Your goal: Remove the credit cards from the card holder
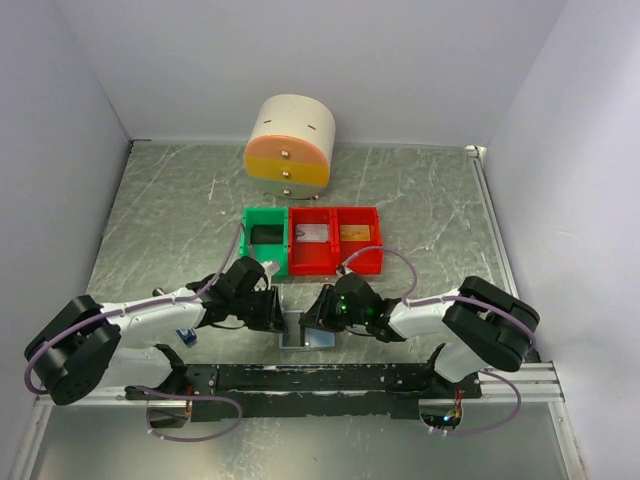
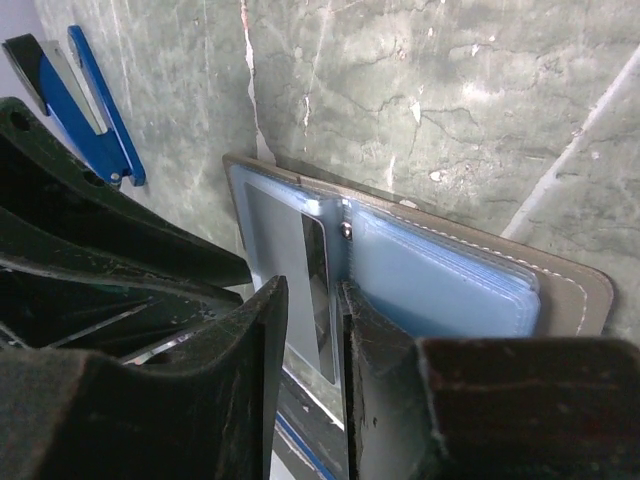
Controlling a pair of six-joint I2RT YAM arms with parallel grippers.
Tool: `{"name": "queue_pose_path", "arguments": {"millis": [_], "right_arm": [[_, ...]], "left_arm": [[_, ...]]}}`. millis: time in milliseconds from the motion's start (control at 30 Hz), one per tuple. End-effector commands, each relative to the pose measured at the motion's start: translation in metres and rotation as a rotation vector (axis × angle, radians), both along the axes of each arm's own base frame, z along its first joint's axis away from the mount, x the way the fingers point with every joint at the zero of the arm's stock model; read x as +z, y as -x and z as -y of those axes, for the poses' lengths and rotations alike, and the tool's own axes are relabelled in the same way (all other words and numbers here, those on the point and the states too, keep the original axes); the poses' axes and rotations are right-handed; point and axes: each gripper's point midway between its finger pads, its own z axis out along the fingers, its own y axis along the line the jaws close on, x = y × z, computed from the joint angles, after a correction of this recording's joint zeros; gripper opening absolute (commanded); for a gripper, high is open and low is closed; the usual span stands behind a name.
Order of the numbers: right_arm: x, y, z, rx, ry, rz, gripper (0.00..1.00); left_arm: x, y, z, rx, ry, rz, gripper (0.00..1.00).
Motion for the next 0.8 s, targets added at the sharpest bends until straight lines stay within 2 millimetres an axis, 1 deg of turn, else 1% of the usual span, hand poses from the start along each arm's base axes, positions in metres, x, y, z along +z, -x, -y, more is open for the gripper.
{"name": "queue_pose_path", "arguments": {"millis": [0, 133, 267, 300, 367, 533, 567, 667, 767], "right_arm": [[-0.01, 0.003, 0.007, -0.025, 0.042, -0.029, 0.27], [-0.013, 0.004, 0.01, -0.032, 0.044, -0.031, 0.27], [-0.014, 0.007, 0.004, -0.017, 0.011, -0.051, 0.26], [-0.013, 0.008, 0.002, -0.012, -0.002, -0.055, 0.24], [-0.011, 0.009, -0.001, -0.01, -0.036, -0.059, 0.16], [-0.003, 0.009, -0.001, -0.02, -0.075, -0.047, 0.09], [-0.003, 0.008, 0.001, -0.026, -0.065, -0.042, 0.08], [-0.003, 0.004, 0.009, -0.048, -0.031, -0.022, 0.01], [-0.006, 0.004, 0.017, -0.053, 0.004, -0.021, 0.0]], "left_arm": [[-0.011, -0.002, -0.003, 0.02, -0.032, 0.017, 0.35], [-0.019, 0.0, -0.005, 0.03, -0.067, 0.013, 0.3], [-0.025, -0.002, -0.01, 0.048, -0.104, 0.012, 0.27], [-0.026, -0.002, -0.009, 0.045, -0.105, 0.011, 0.26], [-0.027, 0.0, -0.009, 0.041, -0.111, 0.006, 0.24], [-0.03, 0.0, -0.013, 0.056, -0.139, 0.008, 0.22], [-0.03, -0.001, -0.014, 0.06, -0.142, 0.01, 0.22], [-0.032, 0.0, -0.016, 0.068, -0.153, 0.009, 0.21], [-0.034, 0.0, -0.017, 0.07, -0.16, 0.005, 0.21]]}}
